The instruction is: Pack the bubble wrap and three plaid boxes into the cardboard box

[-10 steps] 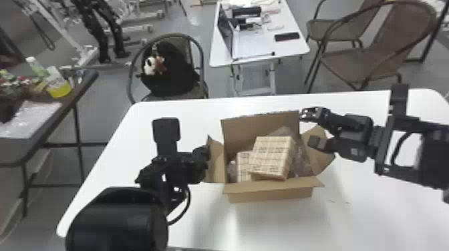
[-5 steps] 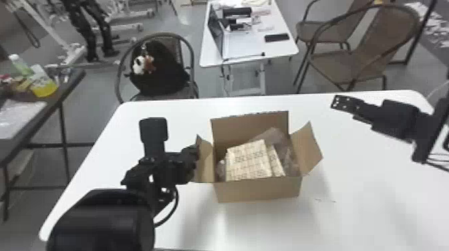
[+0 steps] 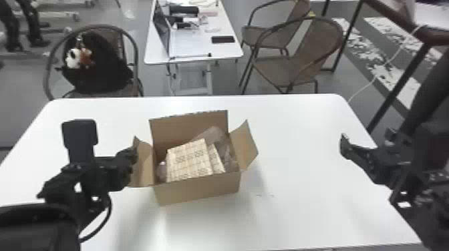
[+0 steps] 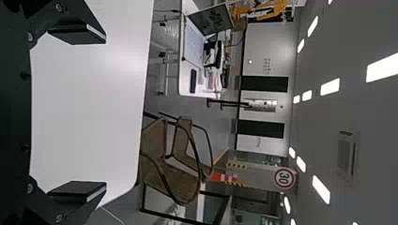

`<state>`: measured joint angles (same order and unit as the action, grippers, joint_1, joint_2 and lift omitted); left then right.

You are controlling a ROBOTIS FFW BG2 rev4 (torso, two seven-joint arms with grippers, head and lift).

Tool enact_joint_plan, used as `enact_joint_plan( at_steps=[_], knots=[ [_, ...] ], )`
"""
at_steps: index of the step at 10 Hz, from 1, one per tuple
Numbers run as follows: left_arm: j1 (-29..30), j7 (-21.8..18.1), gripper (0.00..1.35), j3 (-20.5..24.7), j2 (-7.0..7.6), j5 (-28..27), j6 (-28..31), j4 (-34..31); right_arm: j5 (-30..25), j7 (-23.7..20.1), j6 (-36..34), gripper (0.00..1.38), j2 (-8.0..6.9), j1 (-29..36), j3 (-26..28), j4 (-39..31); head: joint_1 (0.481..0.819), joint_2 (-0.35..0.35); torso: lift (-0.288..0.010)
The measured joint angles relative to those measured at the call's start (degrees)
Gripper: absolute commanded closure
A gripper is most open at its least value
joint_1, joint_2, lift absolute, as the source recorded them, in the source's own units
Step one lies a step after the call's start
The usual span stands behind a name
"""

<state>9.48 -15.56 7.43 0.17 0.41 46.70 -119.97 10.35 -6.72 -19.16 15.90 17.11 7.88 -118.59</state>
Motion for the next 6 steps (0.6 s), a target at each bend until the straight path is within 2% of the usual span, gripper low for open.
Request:
enact_joint_plan(
  at_steps=[1, 2, 4, 6],
  knots=[
    [0.08, 0.0, 1.21, 0.09, 0.0, 0.14, -0.19, 0.0, -1.88, -5.14, 5.17, 0.19, -0.24, 2.14, 2.71, 3.27, 0.695, -0.087, -0.092],
    [0.14, 0.0, 1.21, 0.17, 0.0, 0.24, -0.33, 0.0, -2.1, -8.93, 6.91, 0.19, -0.4, 3.31, 4.88, 6.04, 0.695, -0.096, -0.092],
    [-0.31, -0.04, 1.2, 0.35, 0.0, 0.24, 0.35, 0.0, -1.81, -9.32, 7.23, 0.19, -1.49, 3.72, 5.72, 9.14, 0.695, -0.115, -0.092],
    [-1.43, -0.09, 1.2, 1.66, 0.0, -0.65, 0.96, 0.12, -3.33, -10.33, 7.12, 0.19, -3.0, 2.72, 5.74, 10.59, 0.695, -0.1, -0.092]
  ],
)
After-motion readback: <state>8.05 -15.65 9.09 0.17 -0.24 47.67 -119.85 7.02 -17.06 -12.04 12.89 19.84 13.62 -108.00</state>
